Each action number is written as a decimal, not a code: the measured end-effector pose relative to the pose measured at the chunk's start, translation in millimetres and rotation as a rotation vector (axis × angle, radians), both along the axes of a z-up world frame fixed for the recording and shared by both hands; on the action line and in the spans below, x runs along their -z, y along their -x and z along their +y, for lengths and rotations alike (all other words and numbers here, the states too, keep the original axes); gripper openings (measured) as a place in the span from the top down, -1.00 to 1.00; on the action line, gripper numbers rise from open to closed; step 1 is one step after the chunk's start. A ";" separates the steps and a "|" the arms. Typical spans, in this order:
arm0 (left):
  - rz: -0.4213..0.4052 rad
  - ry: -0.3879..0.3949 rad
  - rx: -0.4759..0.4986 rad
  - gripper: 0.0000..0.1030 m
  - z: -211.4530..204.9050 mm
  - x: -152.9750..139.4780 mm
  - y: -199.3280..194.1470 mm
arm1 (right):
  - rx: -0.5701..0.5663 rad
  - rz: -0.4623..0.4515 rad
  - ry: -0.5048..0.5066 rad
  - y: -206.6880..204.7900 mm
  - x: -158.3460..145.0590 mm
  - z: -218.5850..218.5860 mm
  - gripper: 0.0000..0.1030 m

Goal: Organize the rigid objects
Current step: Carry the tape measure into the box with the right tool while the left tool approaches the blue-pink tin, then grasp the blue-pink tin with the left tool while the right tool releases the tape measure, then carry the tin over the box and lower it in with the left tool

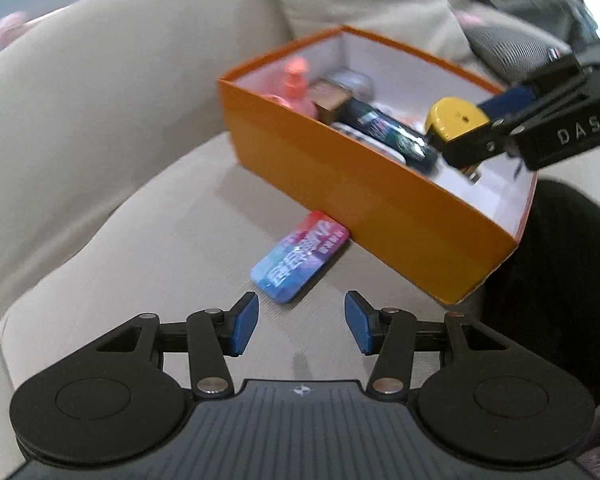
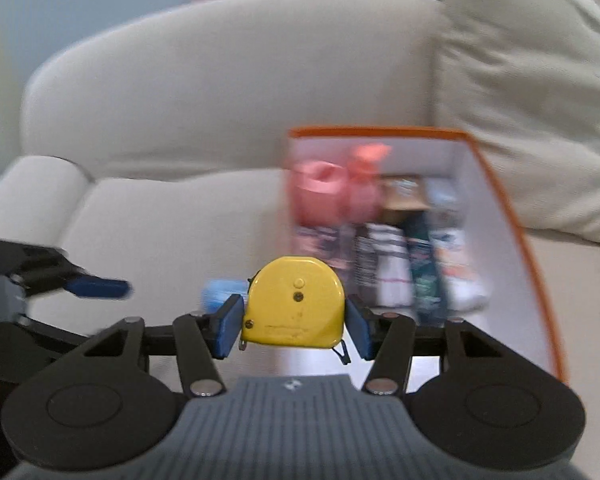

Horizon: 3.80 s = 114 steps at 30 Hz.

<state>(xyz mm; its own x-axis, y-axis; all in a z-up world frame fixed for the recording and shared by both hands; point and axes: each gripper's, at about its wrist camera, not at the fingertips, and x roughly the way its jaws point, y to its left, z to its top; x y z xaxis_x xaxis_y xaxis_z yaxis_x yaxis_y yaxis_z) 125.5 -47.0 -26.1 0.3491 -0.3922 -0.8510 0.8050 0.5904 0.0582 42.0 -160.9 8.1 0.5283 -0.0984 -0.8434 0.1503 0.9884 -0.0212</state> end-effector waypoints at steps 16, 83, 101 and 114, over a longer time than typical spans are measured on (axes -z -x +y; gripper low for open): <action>0.053 -0.179 0.229 -0.34 -65.0 60.3 -48.0 | -0.340 0.375 0.245 -33.9 75.9 -69.0 -0.10; -0.254 0.074 0.227 0.02 -112.2 -88.4 46.0 | -0.270 0.051 0.164 -8.5 15.7 -80.8 -0.22; -0.026 -0.260 0.569 0.02 -211.8 52.6 25.9 | -0.299 0.084 0.132 -2.1 30.1 -114.8 -0.14; -0.054 -0.343 0.582 0.00 -225.0 85.7 10.5 | -0.299 0.109 0.101 -12.7 47.1 -112.0 -0.14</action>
<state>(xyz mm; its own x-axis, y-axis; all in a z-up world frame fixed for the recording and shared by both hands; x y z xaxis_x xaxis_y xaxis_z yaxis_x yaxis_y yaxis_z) 114.9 -272.0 -111.8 0.2084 -0.2396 -0.9482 0.9768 0.0023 0.2141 54.8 -272.9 -39.0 0.4540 -0.0389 -0.8902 -0.1545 0.9805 -0.1216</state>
